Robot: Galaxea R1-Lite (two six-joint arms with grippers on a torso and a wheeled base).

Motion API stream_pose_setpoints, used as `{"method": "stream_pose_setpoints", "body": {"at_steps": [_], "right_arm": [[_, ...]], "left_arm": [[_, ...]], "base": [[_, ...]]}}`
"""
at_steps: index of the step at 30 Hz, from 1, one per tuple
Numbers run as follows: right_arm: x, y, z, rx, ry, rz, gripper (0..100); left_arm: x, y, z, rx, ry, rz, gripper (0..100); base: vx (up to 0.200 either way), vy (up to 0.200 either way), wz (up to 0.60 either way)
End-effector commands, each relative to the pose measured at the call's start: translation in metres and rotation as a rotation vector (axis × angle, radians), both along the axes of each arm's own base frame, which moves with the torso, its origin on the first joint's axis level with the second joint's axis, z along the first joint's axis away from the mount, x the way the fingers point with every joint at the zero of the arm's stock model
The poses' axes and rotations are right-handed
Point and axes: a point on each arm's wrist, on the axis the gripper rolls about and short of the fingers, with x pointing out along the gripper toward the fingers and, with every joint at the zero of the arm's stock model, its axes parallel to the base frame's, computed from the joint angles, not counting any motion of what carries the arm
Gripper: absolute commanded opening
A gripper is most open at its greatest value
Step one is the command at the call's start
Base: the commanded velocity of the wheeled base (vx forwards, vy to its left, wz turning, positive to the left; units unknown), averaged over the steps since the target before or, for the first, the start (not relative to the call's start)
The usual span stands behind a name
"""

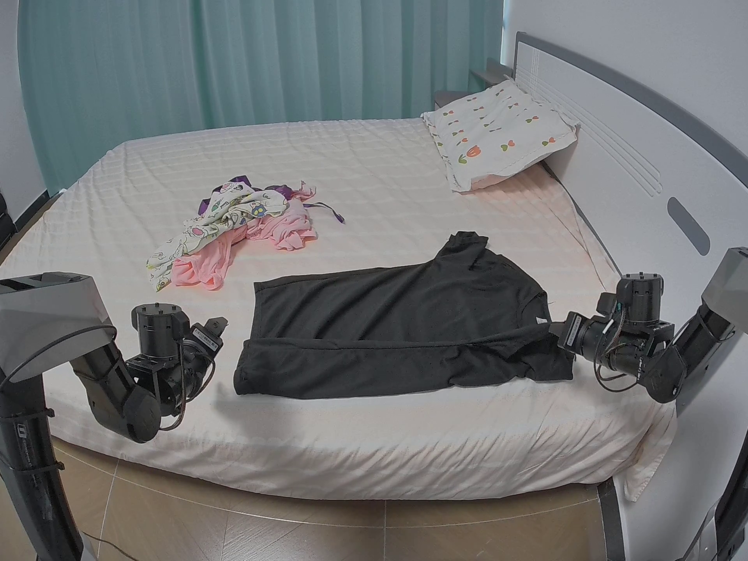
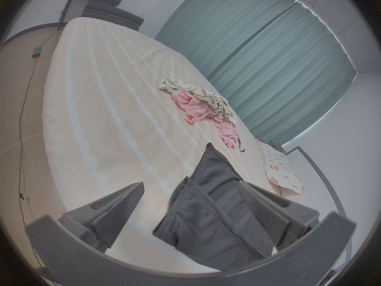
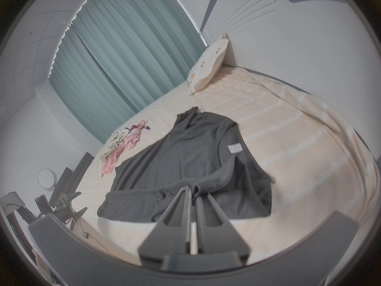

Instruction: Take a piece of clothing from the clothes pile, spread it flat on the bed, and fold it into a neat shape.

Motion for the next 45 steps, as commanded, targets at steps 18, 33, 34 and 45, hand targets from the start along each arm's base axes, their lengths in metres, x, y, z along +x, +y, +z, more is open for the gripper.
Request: {"method": "stream_pose_setpoints", "body": {"at_steps": [18,33,34,45], "right_arm": [[-0.047,-0.015,-0.003,0.161,0.128,-0.193,100],[-0.042,-0.017,-0.016,0.168,0.117,-0.202,100],[-0.043,-0.016,-0.015,0.169,0.117,-0.199,100],[-0.049,-0.015,-0.018,0.158,0.141,-0.192,100]], "left_arm": [[-0.046,-0.013,0.014,-0.1,0.037,-0.053,100],[-0.049,-0.005,0.018,-0.14,0.03,-0.077,100],[-0.049,-0.004,0.019,-0.145,0.027,-0.082,100],[-0.052,0.036,0.022,-0.263,0.05,-0.192,100]], "base": [[0.0,0.0,0.0],[0.16,0.0,0.0],[0.2,0.0,0.0],[0.091,0.0,0.0]]}}
